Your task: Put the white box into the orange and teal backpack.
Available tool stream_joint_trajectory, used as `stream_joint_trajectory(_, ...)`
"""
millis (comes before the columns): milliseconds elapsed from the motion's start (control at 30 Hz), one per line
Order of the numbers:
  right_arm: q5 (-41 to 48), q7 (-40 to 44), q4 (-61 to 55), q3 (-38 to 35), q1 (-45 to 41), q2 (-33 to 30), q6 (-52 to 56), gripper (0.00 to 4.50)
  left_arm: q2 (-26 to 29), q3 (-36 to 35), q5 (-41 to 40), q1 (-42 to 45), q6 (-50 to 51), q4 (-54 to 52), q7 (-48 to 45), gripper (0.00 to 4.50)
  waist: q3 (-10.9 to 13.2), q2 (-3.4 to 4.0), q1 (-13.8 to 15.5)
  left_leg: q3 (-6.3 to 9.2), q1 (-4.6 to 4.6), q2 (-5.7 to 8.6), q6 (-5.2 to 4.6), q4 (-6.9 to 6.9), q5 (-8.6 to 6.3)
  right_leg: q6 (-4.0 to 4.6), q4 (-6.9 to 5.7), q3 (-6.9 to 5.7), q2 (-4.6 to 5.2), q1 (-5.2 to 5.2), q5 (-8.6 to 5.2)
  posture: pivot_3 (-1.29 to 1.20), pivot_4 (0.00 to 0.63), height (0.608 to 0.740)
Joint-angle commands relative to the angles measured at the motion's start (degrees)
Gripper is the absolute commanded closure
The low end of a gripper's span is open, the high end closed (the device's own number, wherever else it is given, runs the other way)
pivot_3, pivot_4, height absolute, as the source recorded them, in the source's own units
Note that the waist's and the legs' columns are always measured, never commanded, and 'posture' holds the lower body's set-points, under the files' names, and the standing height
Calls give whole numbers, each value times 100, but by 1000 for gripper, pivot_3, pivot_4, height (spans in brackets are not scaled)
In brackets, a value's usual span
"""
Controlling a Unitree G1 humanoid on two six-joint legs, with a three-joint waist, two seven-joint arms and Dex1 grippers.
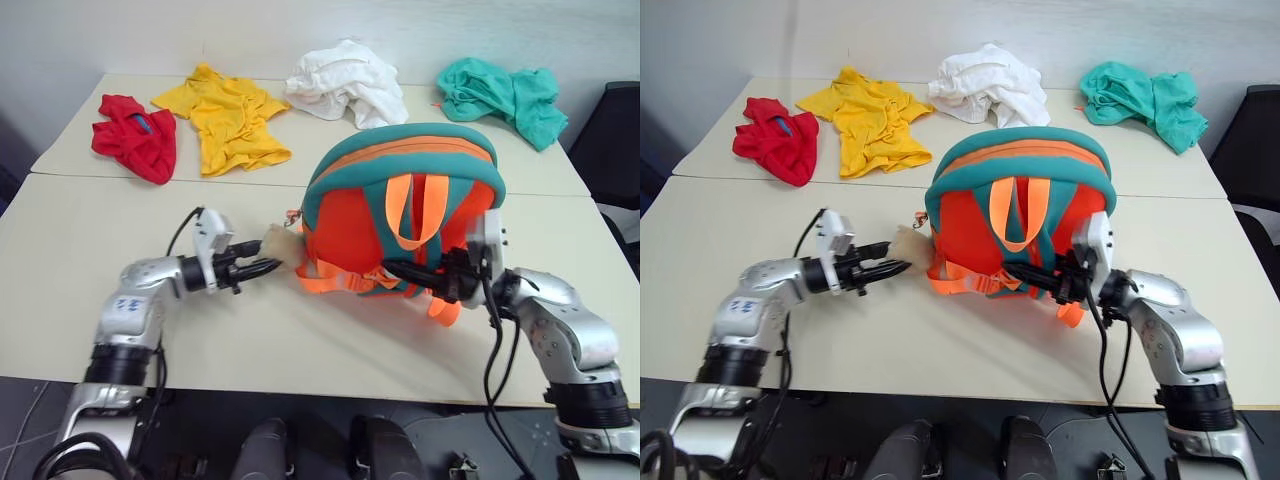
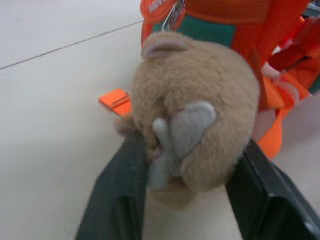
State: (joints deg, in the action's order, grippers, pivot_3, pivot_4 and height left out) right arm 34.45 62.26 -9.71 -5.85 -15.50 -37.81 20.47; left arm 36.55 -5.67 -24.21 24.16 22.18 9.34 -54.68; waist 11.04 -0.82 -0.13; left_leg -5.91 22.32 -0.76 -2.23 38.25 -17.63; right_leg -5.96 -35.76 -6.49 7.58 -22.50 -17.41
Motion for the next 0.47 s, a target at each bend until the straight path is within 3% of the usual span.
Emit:
stream_joint_trajectory(33, -230, 417, 261, -578, 338, -386, -725, 1657, 524, -858, -251, -504, -108, -238, -187, 804, 0, 0, -6, 0, -1, -1, 1, -1, 0, 0, 0, 2, 0, 0, 0, 0, 150, 740)
stream_joint_trajectory(133, -300, 839, 648, -1038, 745, -830, -1122, 689, 1163, -1295, -94, -1537, -695, -359, -814, 0, 1, 2, -35, -12, -9, -3, 5, -16, -3, 2, 6, 7, 0, -3, -1, 0, 150, 740)
stream_joint_trajectory(200, -422, 1053, 1116, -1334, 969, -1076, -1504, 22, 1344, -1680, -175, -2224, -718, -614, -891, 0, 2, 4, -29, -16, -10, -4, 4, -20, -6, 2, 14, 6, 0, -4, -1, 0, 150, 740)
stream_joint_trajectory(333, -820, 1380, 2228, -1548, 1056, -1334, -2514, 22, 1364, -2249, 68, -3234, -1338, -968, -795, 0, 3, 4, 14, -11, -16, -4, 1, -15, -25, 4, 36, 33, 18, 4, -2, 0, 150, 740)
stream_joint_trajectory(467, -1003, 1451, 2659, -1404, 872, -1299, -2900, 22, 1232, -2446, 56, -3424, -1562, -1126, -524, 0, 5, 9, 24, 5, -16, -4, 43, -17, -37, 18, 27, 27, 26, 0, -5, 0, 150, 740)
